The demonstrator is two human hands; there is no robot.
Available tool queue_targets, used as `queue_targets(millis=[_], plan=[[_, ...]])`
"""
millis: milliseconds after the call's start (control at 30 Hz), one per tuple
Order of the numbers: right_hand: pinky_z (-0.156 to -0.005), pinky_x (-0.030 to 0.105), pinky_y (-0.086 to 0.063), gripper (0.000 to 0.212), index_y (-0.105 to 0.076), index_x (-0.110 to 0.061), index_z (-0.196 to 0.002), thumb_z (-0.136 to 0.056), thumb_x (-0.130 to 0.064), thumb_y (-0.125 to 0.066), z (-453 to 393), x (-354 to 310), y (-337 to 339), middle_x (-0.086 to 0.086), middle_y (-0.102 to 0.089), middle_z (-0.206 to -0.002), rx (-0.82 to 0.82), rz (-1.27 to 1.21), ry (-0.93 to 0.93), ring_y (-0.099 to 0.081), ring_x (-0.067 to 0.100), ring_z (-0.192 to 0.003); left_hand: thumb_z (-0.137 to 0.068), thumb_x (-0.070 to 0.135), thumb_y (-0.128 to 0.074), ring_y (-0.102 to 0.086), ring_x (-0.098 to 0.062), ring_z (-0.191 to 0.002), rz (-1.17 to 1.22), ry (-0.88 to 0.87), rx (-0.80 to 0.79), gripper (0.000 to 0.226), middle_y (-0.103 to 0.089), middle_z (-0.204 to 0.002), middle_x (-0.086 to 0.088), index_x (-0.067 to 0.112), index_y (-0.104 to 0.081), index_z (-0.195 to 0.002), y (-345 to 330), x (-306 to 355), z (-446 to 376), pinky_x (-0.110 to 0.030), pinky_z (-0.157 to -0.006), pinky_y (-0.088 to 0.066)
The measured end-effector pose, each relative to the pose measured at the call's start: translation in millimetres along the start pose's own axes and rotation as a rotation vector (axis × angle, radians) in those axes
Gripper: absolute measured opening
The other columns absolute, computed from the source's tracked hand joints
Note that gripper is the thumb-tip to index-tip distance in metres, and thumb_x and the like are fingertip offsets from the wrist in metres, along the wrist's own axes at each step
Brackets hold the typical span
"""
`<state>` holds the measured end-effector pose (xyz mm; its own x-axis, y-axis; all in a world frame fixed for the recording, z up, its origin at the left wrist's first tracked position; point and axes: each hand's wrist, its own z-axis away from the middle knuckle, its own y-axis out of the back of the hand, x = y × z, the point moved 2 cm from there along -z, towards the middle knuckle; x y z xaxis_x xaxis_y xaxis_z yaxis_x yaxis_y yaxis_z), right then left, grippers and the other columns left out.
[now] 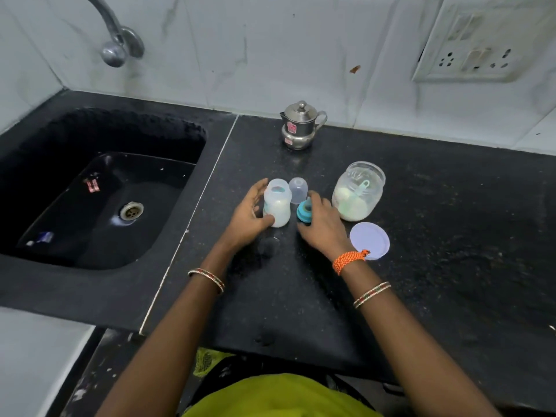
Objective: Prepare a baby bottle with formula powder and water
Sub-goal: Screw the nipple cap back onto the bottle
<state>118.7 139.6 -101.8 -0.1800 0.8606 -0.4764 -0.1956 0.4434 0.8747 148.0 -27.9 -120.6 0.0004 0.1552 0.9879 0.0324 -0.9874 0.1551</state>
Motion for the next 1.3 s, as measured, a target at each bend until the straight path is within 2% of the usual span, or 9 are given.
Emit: queue_targets(millis=[133, 333, 467, 733, 833, 1000, 1067, 1167, 1300], plan=[[-0.078, 0.039, -0.048, 0.033, -0.051, -0.01, -0.112, -0.082, -0.016, -0.063, -1.9, -5.1, 7.3, 0.016, -0.06, -0.111, 0.065, -0.028, 0.008, -0.057, 0.034, -0.103, -0.07, 0.028, -0.077, -0.056, -0.003, -0.115, -0.066, 0.025, 0.011, 0.071, -0.057, -0.127, 0.013, 0.036, -0.042, -0.131, -7.5, -13.2, 4.2, -0.025, -0.096, -0.046], [-0.071, 0.027, -0.037, 0.044, -0.047, -0.008, -0.106, -0.073, -0.018, -0.075, 3.6, -45.7, 65.6, 0.01, -0.056, -0.107, 0.158, -0.146, 0.118, -0.053, 0.024, -0.095, -0.074, 0.023, -0.075, -0.061, -0.006, -0.107, -0.133, -0.077, 0.157, 0.059, -0.063, -0.119, 0.003, 0.015, -0.052, -0.127, -6.8, -17.3, 10.6, -0.02, -0.092, -0.047], [-0.055, 0.013, -0.031, 0.053, -0.049, -0.013, -0.117, -0.072, -0.017, -0.075, -6.8, -79.2, 88.5, 0.002, -0.054, -0.107, 0.009, -0.091, 0.306, -0.048, 0.017, -0.083, -0.077, 0.017, -0.075, -0.06, -0.006, -0.108, -0.155, -0.093, 0.158, 0.057, -0.063, -0.119, 0.002, 0.013, -0.051, -0.128, -6.2, -18.3, 9.0, -0.016, -0.093, -0.046], [-0.058, 0.02, -0.034, 0.038, -0.058, -0.014, -0.108, -0.074, -0.01, -0.074, -30.1, -99.6, 72.9, 0.005, -0.053, -0.117, -0.237, 0.215, 0.378, -0.052, 0.019, -0.094, -0.077, 0.018, -0.075, -0.058, 0.008, -0.102, -0.143, -0.086, 0.17, 0.054, -0.062, -0.118, 0.006, 0.015, -0.053, -0.126, -6.3, -19.8, 7.4, -0.006, -0.086, -0.043], [-0.063, 0.028, -0.038, 0.035, -0.056, -0.009, -0.103, -0.077, -0.023, -0.075, -33.4, -105.6, 70.0, 0.01, -0.055, -0.109, -0.186, 0.328, 0.368, -0.052, 0.023, -0.087, -0.076, 0.013, -0.075, -0.055, 0.018, -0.097, -0.131, -0.071, 0.174, 0.053, -0.06, -0.113, 0.013, 0.013, -0.053, -0.125, -6.7, -19.7, 6.7, -0.003, -0.082, -0.041], [-0.061, 0.032, -0.038, 0.062, -0.045, -0.008, -0.068, -0.081, -0.069, -0.052, -28.4, -107.0, 78.9, 0.004, -0.049, -0.068, -0.134, 0.525, 0.28, -0.05, 0.022, -0.067, -0.075, 0.013, -0.075, -0.059, 0.008, -0.097, -0.122, -0.069, 0.182, 0.051, -0.063, -0.114, 0.006, 0.012, -0.055, -0.122, -6.8, -22.6, 5.6, -0.005, -0.084, -0.043], [-0.064, 0.032, -0.041, 0.066, -0.052, -0.008, -0.073, -0.078, -0.074, -0.048, -23.4, -107.8, 87.4, 0.002, -0.052, -0.066, -0.166, 0.548, 0.273, -0.052, 0.021, -0.066, -0.076, 0.014, -0.075, -0.059, 0.005, -0.1, -0.124, -0.07, 0.184, 0.052, -0.061, -0.114, 0.009, 0.012, -0.054, -0.123, -6.3, -22.0, 5.8, -0.005, -0.085, -0.043], [-0.077, 0.039, -0.043, 0.068, -0.037, -0.011, -0.126, -0.077, -0.04, -0.074, -23.1, -112.7, 90.8, 0.011, -0.052, -0.109, -0.214, 0.577, 0.468, -0.051, 0.029, -0.099, -0.074, 0.016, -0.077, -0.06, -0.001, -0.105, -0.103, -0.067, 0.173, 0.055, -0.063, -0.116, 0.006, 0.014, -0.055, -0.124, -6.3, -22.6, 5.5, -0.011, -0.09, -0.046], [-0.076, 0.037, -0.046, 0.049, -0.042, -0.017, -0.118, -0.077, -0.001, -0.064, -32.6, -107.3, 72.1, 0.01, -0.05, -0.113, -0.397, 0.489, 0.587, -0.051, 0.025, -0.097, -0.074, 0.013, -0.077, -0.06, 0.006, -0.1, -0.11, -0.062, 0.174, 0.055, -0.063, -0.115, 0.006, 0.012, -0.054, -0.124, -7.3, -22.5, 5.0, -0.008, -0.087, -0.044]])
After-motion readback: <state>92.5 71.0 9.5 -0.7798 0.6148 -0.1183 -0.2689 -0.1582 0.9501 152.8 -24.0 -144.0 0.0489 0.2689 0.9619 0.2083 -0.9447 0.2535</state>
